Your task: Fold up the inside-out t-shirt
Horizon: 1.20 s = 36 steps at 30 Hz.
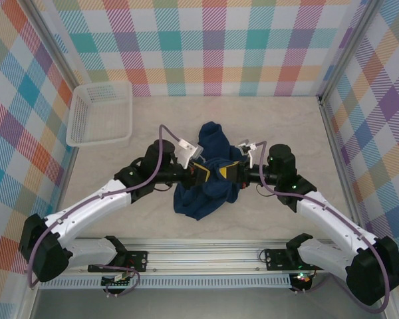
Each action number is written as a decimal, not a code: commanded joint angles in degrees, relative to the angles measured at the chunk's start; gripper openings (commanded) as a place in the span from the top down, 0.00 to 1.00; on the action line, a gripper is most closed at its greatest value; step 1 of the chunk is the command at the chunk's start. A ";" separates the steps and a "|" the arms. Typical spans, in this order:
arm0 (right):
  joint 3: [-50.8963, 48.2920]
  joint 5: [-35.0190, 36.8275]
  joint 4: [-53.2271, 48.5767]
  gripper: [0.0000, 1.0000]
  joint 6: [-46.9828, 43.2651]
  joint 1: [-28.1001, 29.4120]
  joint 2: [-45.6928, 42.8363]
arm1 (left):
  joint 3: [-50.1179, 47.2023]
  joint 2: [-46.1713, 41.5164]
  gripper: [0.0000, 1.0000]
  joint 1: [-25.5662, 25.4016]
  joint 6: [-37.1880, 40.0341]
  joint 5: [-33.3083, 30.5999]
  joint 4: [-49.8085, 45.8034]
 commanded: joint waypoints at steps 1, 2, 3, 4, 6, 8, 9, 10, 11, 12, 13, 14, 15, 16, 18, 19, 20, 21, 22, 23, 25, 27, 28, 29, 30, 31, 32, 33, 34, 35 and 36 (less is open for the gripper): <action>-0.30 -1.60 2.60 1.00 0.70 -0.46 -0.71 | 1.44 2.89 0.82 -0.75 1.24 6.09 2.04; -0.30 -1.58 2.64 1.00 0.66 -0.54 -0.84 | 1.74 3.53 0.82 -0.77 1.24 5.95 2.09; -0.30 -1.53 2.64 1.00 0.67 -0.54 -0.84 | 1.92 4.33 0.81 -0.81 1.39 6.05 2.24; -0.29 -1.53 2.56 1.00 0.70 -0.54 -0.93 | 2.20 4.99 0.80 -0.81 1.38 6.15 2.41; -0.28 -1.64 2.55 1.00 0.65 -0.63 -1.07 | 2.69 6.24 0.74 -0.79 1.32 5.77 3.14; -0.36 -1.77 2.53 1.00 0.63 -0.63 -0.98 | 3.21 7.23 0.70 -0.79 1.32 5.84 3.96; -0.38 -1.84 2.44 1.00 0.70 -0.71 -1.04 | 3.54 7.72 0.68 -0.75 1.28 6.00 4.53; -0.39 -1.77 2.42 1.00 0.70 -0.72 -1.20 | 3.72 8.18 0.66 -0.82 1.24 5.95 4.96; -0.47 -1.72 2.35 1.00 0.70 -0.71 -1.27 | 4.04 8.56 0.65 -0.80 1.25 5.93 5.28; -0.47 -1.64 2.26 1.00 0.70 -0.77 -1.45 | 4.31 9.04 0.64 -0.79 1.23 5.78 5.64; -0.47 -1.61 2.29 1.00 0.70 -0.81 -1.53 | 4.49 9.36 0.63 -0.79 1.15 5.42 5.82; -0.47 -1.68 2.20 1.00 0.70 -0.81 -1.64 | 4.70 9.84 0.63 -0.79 1.23 5.45 6.00; -0.46 -1.68 2.20 1.00 0.71 -0.84 -1.72 | 4.97 10.17 0.62 -0.82 1.24 5.64 6.31; -0.49 -1.68 2.20 1.00 0.70 -0.89 -1.80 | 5.18 10.46 0.62 -0.82 1.22 5.77 6.55; -0.60 -1.60 2.20 1.00 0.78 -0.91 -1.81 | 5.42 11.12 0.62 -0.79 1.06 6.24 7.31; -0.61 -1.59 2.34 1.00 0.77 -0.96 -1.81 | 5.42 11.21 0.64 -0.82 0.97 6.51 7.68; -0.59 -1.51 2.23 1.00 0.79 -0.98 -1.85 | 5.46 11.18 0.67 -0.82 0.94 6.85 8.08; -0.56 -1.36 2.22 1.00 0.79 -1.03 -1.90 | 5.24 10.99 0.72 -0.77 0.94 7.16 8.36; -0.51 -1.17 2.07 1.00 0.82 -1.07 -1.96 | 5.02 10.76 0.76 -0.76 0.85 7.32 8.67; -0.64 -0.91 1.95 1.00 0.79 -1.09 -2.07 | 4.73 10.42 0.81 -0.73 0.88 7.42 8.98; -0.72 -0.73 2.00 1.00 0.87 -1.14 -2.19 | 3.96 9.44 0.90 -0.79 1.05 7.59 9.68; -0.74 -0.54 1.99 1.00 1.04 -1.25 -2.02 | 2.99 8.22 0.99 -0.74 1.09 7.73 10.73; -0.73 -0.39 1.94 1.00 1.05 -1.25 -2.02 | 2.57 7.55 1.00 -0.73 1.14 7.57 11.13; -0.67 0.00 1.67 1.00 1.14 -1.29 -2.14 | 2.22 6.85 1.00 -0.68 1.31 7.38 11.31; -0.42 1.00 0.92 1.00 1.05 -1.33 -2.23 | 1.88 6.02 1.00 -0.71 1.48 7.20 11.27; -0.11 1.99 -0.26 1.00 0.80 -1.38 -2.33 | 1.72 5.36 1.00 -0.66 1.73 7.04 11.19; 0.32 3.03 -1.69 1.00 0.41 -1.42 -2.50 | 1.35 4.44 1.00 -0.66 1.84 6.71 10.99; 0.78 4.61 -3.09 0.98 0.19 -1.43 -2.68 | 0.99 3.56 1.00 -0.74 1.80 6.27 10.91; 1.24 6.24 -4.32 0.94 0.20 -1.47 -2.80 | 0.66 2.83 1.00 -0.66 1.95 5.98 10.76; 1.59 7.13 -5.26 0.93 0.13 -1.55 -3.06 | 0.28 2.17 1.00 -0.66 1.94 5.90 10.63; 1.96 7.89 -5.94 0.92 0.05 -1.53 -3.21 | -0.09 1.44 1.00 -0.66 1.94 5.72 10.53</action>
